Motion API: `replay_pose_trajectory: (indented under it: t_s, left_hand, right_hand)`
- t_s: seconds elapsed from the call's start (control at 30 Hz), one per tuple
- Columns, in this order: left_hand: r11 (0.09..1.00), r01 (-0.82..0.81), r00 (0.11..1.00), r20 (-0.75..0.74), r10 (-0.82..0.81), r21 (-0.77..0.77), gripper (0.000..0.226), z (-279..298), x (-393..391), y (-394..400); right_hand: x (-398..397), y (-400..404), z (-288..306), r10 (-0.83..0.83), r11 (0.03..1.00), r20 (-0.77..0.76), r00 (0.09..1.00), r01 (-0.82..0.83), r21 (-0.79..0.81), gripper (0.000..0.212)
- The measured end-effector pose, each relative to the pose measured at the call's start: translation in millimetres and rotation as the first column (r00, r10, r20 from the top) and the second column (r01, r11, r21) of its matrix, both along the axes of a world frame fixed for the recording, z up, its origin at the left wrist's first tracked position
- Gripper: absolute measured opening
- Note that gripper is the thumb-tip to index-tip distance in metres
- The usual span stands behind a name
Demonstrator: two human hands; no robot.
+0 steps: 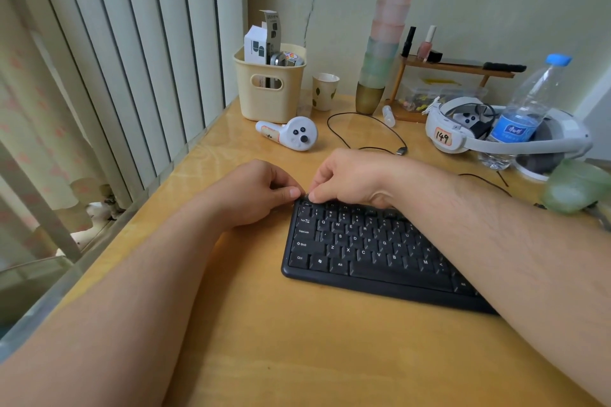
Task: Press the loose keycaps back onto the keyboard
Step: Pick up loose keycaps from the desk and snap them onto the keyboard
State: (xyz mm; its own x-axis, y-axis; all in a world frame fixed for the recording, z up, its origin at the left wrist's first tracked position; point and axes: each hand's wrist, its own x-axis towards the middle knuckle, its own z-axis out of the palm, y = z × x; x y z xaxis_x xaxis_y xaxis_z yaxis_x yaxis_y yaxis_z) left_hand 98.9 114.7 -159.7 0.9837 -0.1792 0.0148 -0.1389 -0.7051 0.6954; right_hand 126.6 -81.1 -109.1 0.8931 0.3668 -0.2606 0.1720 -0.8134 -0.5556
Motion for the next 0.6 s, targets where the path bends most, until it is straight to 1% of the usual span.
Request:
replay_pose_trajectory:
  t_s: [0.2, 0.33, 0.4, 0.5, 0.6]
  left_hand:
    - [1.000, 0.005, 1.000, 0.005, -0.005, 0.007, 0.011, 0.2, -1.6, -0.3]
    - [1.000, 0.003, 1.000, -0.005, -0.003, 0.001, 0.013, 1.2, -2.3, -0.4]
    - [1.000, 0.005, 1.000, -0.009, -0.005, -0.009, 0.013, 1.5, -2.2, -0.4]
    - [1.000, 0.011, 1.000, -0.015, -0.011, -0.002, 0.012, 1.4, -2.6, -0.7]
    - [1.000, 0.007, 1.000, -0.011, -0.007, 0.005, 0.013, 1.4, -2.0, -1.2]
  right_hand:
    - [-6.6, 6.0, 4.4, 0.024, 0.998, 0.022, 0.999, -0.023, -0.060, 0.005]
    - [-14.1, 13.5, 12.0, 0.107, 0.974, 0.119, 0.987, -0.080, -0.213, 0.005]
    - [-16.3, 17.8, 15.7, 0.132, 0.962, 0.158, 0.978, -0.088, -0.259, 0.007]
    - [-14.9, 18.8, 16.2, 0.115, 0.964, 0.148, 0.982, -0.074, -0.254, 0.009]
    - [-9.5, 15.9, 13.7, 0.037, 0.988, 0.076, 0.996, -0.026, -0.149, 0.004]
